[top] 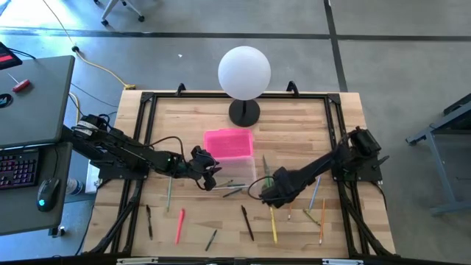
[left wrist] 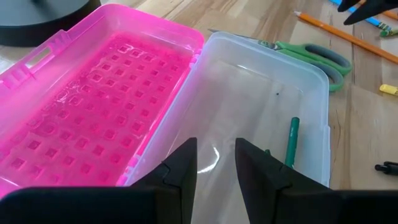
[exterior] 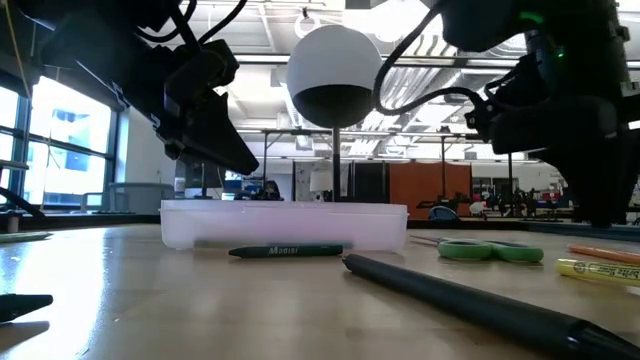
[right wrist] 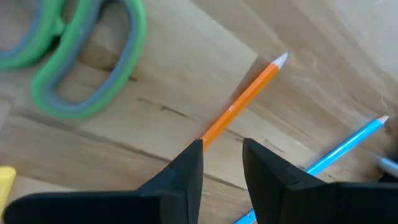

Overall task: Pick & place school supplies into a supply box
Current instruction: Put the left orange pencil into the pink supply box

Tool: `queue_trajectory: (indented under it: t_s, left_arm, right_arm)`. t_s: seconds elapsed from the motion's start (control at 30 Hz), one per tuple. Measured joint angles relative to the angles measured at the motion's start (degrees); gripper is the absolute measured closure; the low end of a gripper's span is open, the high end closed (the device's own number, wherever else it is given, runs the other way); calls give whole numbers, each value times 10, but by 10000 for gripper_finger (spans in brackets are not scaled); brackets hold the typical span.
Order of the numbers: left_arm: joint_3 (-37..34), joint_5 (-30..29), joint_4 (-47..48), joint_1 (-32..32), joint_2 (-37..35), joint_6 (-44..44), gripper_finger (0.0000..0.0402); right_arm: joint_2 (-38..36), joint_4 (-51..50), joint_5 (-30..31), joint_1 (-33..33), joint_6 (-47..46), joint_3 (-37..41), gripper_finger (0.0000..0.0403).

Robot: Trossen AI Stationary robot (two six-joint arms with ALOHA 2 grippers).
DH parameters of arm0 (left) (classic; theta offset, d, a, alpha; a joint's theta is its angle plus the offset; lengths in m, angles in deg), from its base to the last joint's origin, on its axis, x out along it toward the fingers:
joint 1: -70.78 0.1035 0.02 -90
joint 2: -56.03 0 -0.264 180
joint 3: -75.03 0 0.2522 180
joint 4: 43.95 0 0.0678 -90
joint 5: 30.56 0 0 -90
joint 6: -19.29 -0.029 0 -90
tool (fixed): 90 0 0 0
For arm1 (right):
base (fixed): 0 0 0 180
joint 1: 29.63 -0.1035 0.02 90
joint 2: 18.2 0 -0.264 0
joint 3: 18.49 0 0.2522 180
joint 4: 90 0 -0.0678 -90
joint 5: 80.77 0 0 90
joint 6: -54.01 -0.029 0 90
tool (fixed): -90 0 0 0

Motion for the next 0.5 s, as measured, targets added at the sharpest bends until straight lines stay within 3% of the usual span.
queue_trajectory:
  t_s: [0.2, 0.5]
  left_arm:
    - [0, 0, 0, 0, 0, 0, 263]
    - [0, 0, 0, 0, 0, 0, 263]
  right_arm:
    - [0, -3, -7, -18, -1, 0, 311]
    - [-17, -69, -101, -49, 53, 0, 311]
